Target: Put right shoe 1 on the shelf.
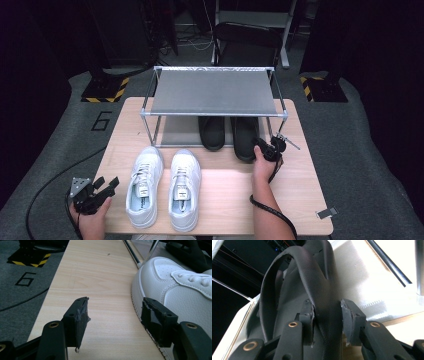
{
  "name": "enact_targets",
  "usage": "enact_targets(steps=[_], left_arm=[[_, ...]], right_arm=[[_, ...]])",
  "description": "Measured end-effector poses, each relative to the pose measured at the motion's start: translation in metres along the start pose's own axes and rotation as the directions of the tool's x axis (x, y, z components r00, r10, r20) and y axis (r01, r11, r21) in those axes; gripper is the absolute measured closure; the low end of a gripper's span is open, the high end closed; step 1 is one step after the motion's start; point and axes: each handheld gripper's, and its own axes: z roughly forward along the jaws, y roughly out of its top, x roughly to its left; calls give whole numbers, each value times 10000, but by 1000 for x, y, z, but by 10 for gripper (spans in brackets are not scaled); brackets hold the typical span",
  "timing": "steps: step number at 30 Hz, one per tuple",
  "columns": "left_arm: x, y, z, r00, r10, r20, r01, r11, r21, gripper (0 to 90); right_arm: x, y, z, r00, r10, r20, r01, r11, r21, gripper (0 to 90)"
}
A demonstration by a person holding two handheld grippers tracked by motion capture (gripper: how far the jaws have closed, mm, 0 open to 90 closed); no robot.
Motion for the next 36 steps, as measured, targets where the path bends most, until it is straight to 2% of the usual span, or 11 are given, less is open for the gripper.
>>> enact_targets(steps=[1, 2, 4, 5, 11, 14, 16, 24, 25, 32, 36], left_arm=[[0, 0, 0, 10000, 0, 41, 0, 10000, 47, 384], [0, 1, -1, 10000, 14, 53, -14, 9999, 110, 384], [0, 0, 0, 10000, -5, 11, 5, 10000, 3, 384], [0, 0, 0, 10000, -10, 8, 10, 10000, -1, 384], [1, 0, 0, 10000, 22, 62, -23, 9999, 131, 384], [0, 0, 0, 10000, -1, 55, 0, 9999, 146, 384], [1, 0, 0, 10000, -7, 59, 7, 9999, 141, 384], [1, 0, 0, 10000, -11, 53, 10, 9998, 185, 384], [2, -1, 0, 10000, 3, 56, -4, 9998, 208, 383], [2, -1, 1, 10000, -6, 41, 5, 9998, 206, 384], [1, -1, 2, 10000, -24, 21, 24, 9999, 147, 384]], right_arm=[[1, 0, 0, 9999, 125, 77, -126, 9999, 87, 645], [1, 0, 1, 9995, 311, -80, -310, 9995, 38, 645], [0, 1, 2, 9994, 347, -28, -347, 9994, 26, 645], [3, 2, 3, 9978, 623, -208, -623, 9981, 34, 645], [4, 2, 10, 9985, 546, 72, -545, 9985, -106, 645], [5, 1, 14, 9968, 788, -97, -789, 9968, -155, 645], [5, -1, 15, 9980, 583, 236, -576, 9979, -285, 645], [6, -1, 26, 9982, 572, 184, -567, 9980, -273, 645], [7, -1, 27, 9975, 547, 443, -540, 9984, -169, 646], [5, 5, 33, 9988, 321, 376, -311, 9992, -265, 645], [5, 10, 36, 9983, 247, 523, -236, 9995, -222, 645]])
